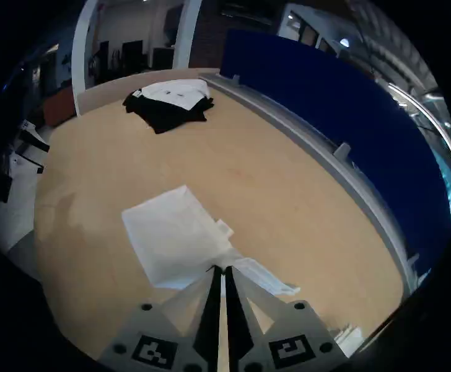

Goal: Fold towel

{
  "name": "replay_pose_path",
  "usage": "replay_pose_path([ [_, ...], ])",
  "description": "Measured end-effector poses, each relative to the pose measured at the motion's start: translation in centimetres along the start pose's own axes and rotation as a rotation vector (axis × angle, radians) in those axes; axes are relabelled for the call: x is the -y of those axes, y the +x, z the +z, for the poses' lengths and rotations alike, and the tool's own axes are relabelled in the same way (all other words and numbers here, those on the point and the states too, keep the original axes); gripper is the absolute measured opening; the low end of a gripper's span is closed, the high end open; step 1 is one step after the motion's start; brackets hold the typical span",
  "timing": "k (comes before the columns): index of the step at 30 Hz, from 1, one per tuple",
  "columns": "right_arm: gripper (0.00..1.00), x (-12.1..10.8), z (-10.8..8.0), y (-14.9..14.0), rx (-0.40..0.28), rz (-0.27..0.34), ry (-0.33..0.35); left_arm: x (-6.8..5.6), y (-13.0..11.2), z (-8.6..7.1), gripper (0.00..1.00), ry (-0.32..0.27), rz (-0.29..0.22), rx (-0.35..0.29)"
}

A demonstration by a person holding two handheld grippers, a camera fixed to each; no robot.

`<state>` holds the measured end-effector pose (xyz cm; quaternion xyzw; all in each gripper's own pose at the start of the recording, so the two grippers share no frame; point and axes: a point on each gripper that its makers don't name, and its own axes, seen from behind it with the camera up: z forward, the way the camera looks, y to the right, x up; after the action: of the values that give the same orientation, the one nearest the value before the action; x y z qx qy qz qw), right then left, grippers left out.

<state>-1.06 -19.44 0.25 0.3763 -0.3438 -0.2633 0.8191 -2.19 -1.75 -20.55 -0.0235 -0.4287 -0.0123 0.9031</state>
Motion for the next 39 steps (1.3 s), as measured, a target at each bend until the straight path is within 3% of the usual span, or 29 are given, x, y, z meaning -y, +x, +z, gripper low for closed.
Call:
replay_pose_path([
  [9,0.04,3.2,2.4,3.6,-0.014,-0.091,0.061,-0.1,-0.4,-0.9,0.97,0.006,-0.026,-0.011],
  [18,0.04,9.3,6.7,5.6,-0.005,-0.153,0.172,0.5,-1.0,-1.6,0.97,0.028,-0.051,-0.027],
  [24,0.04,13.9,9.8,3.9,0.043,-0.167,0.254,1.0,-1.5,-1.9,0.97,0.041,-0.076,-0.030],
  [27,0.04,15.2,11.0,2.7,0.077,-0.166,0.277,1.1,-1.6,-2.0,0.97,0.041,-0.088,-0.029],
  [34,0.05,15.6,11.8,1.9,0.101,-0.150,0.288,1.5,-1.7,-2.3,0.97,0.046,-0.099,-0.030],
  [39,0.13,15.4,11.7,2.1,0.092,-0.146,0.276,1.6,-1.9,-2.1,0.97,0.046,-0.094,-0.030],
])
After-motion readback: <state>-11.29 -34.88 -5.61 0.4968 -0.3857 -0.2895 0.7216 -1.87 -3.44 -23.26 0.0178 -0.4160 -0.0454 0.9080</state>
